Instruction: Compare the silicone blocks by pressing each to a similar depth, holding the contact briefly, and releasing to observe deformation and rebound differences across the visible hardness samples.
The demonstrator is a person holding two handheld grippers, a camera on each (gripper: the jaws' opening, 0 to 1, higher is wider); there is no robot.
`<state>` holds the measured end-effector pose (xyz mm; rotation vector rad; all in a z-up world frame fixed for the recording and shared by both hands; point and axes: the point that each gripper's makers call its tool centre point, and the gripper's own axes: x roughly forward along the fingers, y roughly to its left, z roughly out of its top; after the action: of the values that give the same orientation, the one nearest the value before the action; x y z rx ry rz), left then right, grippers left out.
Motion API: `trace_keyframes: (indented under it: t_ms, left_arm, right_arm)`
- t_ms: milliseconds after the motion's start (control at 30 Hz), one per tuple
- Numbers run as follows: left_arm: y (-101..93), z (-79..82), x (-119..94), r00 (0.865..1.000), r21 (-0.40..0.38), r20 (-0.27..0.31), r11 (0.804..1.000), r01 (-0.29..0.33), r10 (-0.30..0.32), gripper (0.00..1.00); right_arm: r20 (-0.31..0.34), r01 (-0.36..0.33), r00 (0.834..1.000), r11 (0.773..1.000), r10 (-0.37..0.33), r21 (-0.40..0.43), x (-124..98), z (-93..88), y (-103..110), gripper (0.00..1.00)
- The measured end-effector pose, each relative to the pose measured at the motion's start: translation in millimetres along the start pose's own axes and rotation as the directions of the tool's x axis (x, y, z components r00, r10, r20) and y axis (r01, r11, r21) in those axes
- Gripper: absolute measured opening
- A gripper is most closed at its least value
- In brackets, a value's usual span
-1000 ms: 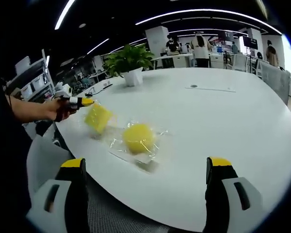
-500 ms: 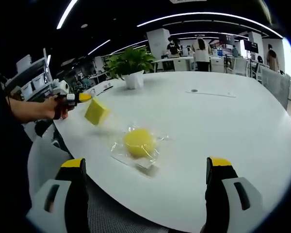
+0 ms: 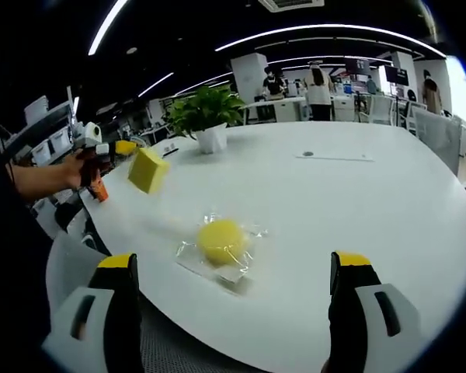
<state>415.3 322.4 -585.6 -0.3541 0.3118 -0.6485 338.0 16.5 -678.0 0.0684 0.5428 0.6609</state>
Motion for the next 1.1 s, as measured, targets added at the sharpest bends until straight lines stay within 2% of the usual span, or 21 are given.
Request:
trace_keyframes:
  t_ms: [167,300,633,800,933,967,1100]
  left_arm:
    - [-4.9,20.6,-5.5,0.999,0.009,0.046,1.0,0.012,-0.013,0.0]
    - [-11.0,33.3,-5.2,0.996,0.028,0.076,0.999,0.034,-0.036,0.0]
    - [-22.5,37.7,-5.3,0.991,0.03,0.11,0.997,0.075,-0.077,0.0]
    - [-33.8,43.9,-8.2,0.987,0.037,0.122,0.994,0.102,-0.106,0.0]
    - [-44.1,50.3,-8.8,0.983,0.052,0.133,0.991,0.122,-0.128,0.0]
    - [-45.9,51.6,-8.6,0.982,0.053,0.135,0.991,0.126,-0.132,0.0]
    - [-54.2,56.2,-7.5,0.978,0.055,0.147,0.988,0.142,-0.149,0.0]
  right_arm:
    - [0.014,-0.006,1.0,1.0,0.006,-0.008,3.5,7.1,-0.3,0.96]
    - [0.063,-0.022,0.998,1.0,0.022,-0.003,5.4,20.6,0.1,0.96]
    - [0.106,-0.025,0.994,1.0,0.026,-0.009,4.1,33.9,-1.1,0.96]
    - [0.131,-0.064,0.99,0.998,0.061,0.019,4.1,41.4,4.3,0.96]
    - [0.166,-0.088,0.982,0.996,0.085,0.013,5.7,55.9,8.8,0.96]
    - [0.191,-0.098,0.977,0.995,0.097,-0.003,6.4,62.6,10.8,0.96]
    - [0.219,-0.123,0.967,0.991,0.13,-0.045,10.3,75.7,17.9,0.96]
